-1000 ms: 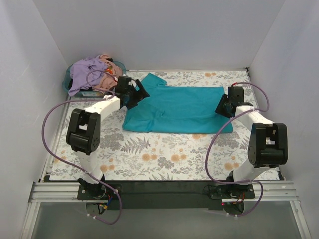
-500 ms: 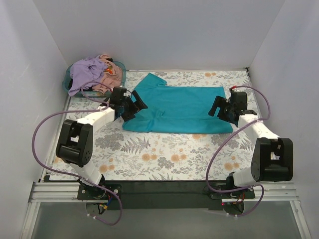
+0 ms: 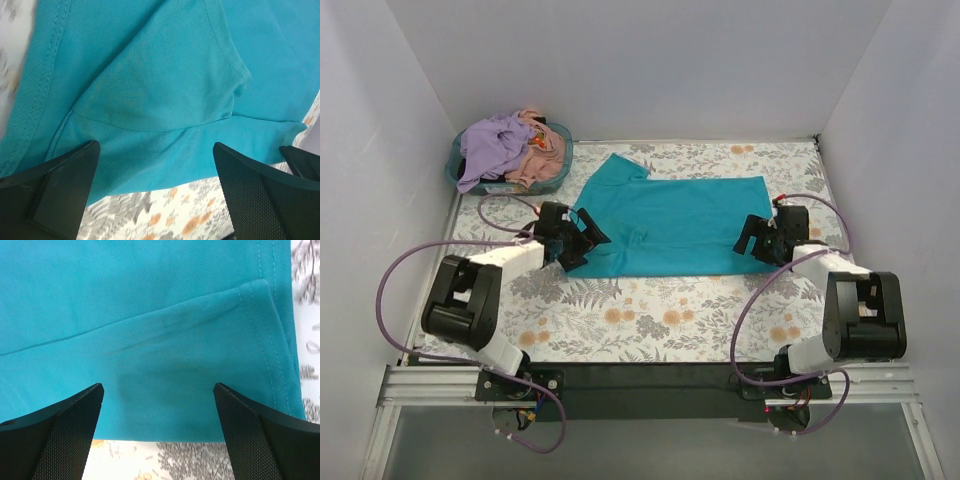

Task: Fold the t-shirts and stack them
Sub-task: Fold the tshirt

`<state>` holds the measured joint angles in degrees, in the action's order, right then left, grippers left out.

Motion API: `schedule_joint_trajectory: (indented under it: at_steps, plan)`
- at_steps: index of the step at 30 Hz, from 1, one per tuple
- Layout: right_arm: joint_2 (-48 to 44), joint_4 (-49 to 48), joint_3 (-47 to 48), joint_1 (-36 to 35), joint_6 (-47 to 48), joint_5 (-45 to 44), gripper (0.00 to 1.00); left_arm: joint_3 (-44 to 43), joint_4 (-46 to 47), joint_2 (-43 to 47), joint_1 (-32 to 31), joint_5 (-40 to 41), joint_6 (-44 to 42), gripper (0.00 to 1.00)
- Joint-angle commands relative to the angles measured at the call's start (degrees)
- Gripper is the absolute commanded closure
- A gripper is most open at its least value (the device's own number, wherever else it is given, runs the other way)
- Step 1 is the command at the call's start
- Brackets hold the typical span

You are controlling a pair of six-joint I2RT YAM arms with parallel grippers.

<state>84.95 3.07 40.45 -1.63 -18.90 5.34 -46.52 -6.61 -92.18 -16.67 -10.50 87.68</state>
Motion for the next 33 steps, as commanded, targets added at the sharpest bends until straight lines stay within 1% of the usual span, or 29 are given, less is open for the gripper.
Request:
schedule_joint_trajectory:
  at_steps: [1,2,3,4,6,7,9,10,12,13,14,16,19,23,24,25,26,27,28,30,31,33]
  plan:
    - [-4.15,4.75,-7.47,-0.22,-2.8,-0.16,0.02,8.26,-6.83,5.07,-0.3,1.28,1.97,0.02]
    - [-5.65,4.84,-9.23,-0.22,-3.25,-0.33,0.02,9.86,-7.1,6.74,-0.3,1.1,1.97,0.02]
    - [-7.15,5.01,-12.03,-0.3,-3.69,-0.33,0.02,11.18,-8.14,10.32,-0.3,1.36,2.58,0.02]
    - [-10.3,5.36,-13.71,-0.31,-4.65,-0.33,0.02,13.97,-8.76,12.1,-0.38,1.62,2.67,0.02]
    - [-14.0,8.08,-17.74,-0.22,-6.32,-0.86,0.02,16.19,-11.65,15.87,-0.65,2.06,3.81,0.02]
    - [-18.02,8.79,-19.25,-0.22,-7.2,-0.86,0.02,18.9,-12.28,19.63,-0.91,2.24,4.16,0.02]
    - [-22.26,10.9,-22.76,-0.39,-9.93,-0.08,0.02,21.02,-14.9,23.7,-1.09,2.94,5.82,0.02]
    - [-26.54,11.6,-23.56,-0.31,-10.54,0.28,0.02,22.17,-15.88,27.54,-1.35,3.03,6.18,0.02]
    - [-30.79,15.18,-24.45,-0.39,-11.69,0.54,0.02,22.44,-19.12,30.82,-1.61,3.55,6.71,0.02]
    - [-34.63,16.6,-24.28,-0.39,-11.78,0.11,0.01,22.27,-20.36,32.49,-1.62,3.73,6.98,0.02]
    - [-36.41,18.01,-23.84,-0.39,-12.04,-1.11,0.02,21.22,-21.33,35.11,-1.7,4.26,7.07,0.02]
    - [-40.71,20.48,-21.65,-0.39,-11.52,-1.21,0.02,19.46,-23.35,37.07,-1.88,5.05,6.81,0.02]
    - [-42.58,22.5,-17.7,-0.39,-9.76,-0.6,0.02,13.67,-25.38,37.78,-1.79,6.54,5.75,0.02]
    - [-39.96,22.42,-9.27,-0.39,-7.3,-2.08,0.02,4.09,-26.09,32.61,-1.88,9.79,3.39,0.02]
    - [-38.9,22.5,-7.94,-0.39,-6.95,-3.05,0.02,2.07,-25.74,28.59,-1.79,11.97,2.94,0.02]
    - [-36.46,22.42,-6.36,-0.39,-6.34,-4.1,0.02,-2.39,-25.47,26.46,-1.79,12.61,2.59,0.02]
    - [-35.13,22.42,-4.87,-0.39,-6.33,-5.07,0.02,-4.69,-25.12,24.09,-1.79,14.09,1.63,0.02]
    - [-33.63,22.42,-1.72,-0.39,-6.07,-7.08,0.02,-7.07,-25.29,21.2,-1.79,14.98,0.57,0.02]
    - [-30.57,22.33,-0.21,-0.31,-5.28,-7.28,0.02,-12.75,-25.38,15.77,-1.79,15.85,-0.13,0.02]
    - [-27.31,21.72,4.0,-0.31,-4.92,-8.15,0.02,-18.75,-26.34,9.51,-1.44,16.74,-1.89,0.02]
    - [-24.25,21.19,5.07,-0.31,-4.66,-8.42,0.01,-23.83,-26.43,3.73,-1.27,16.39,-2.68,0.02]
    - [-19.59,20.49,8.4,-0.22,-3.78,-9.21,0.02,-29.3,-27.05,-1.22,-0.91,15.78,-4.7,0.02]
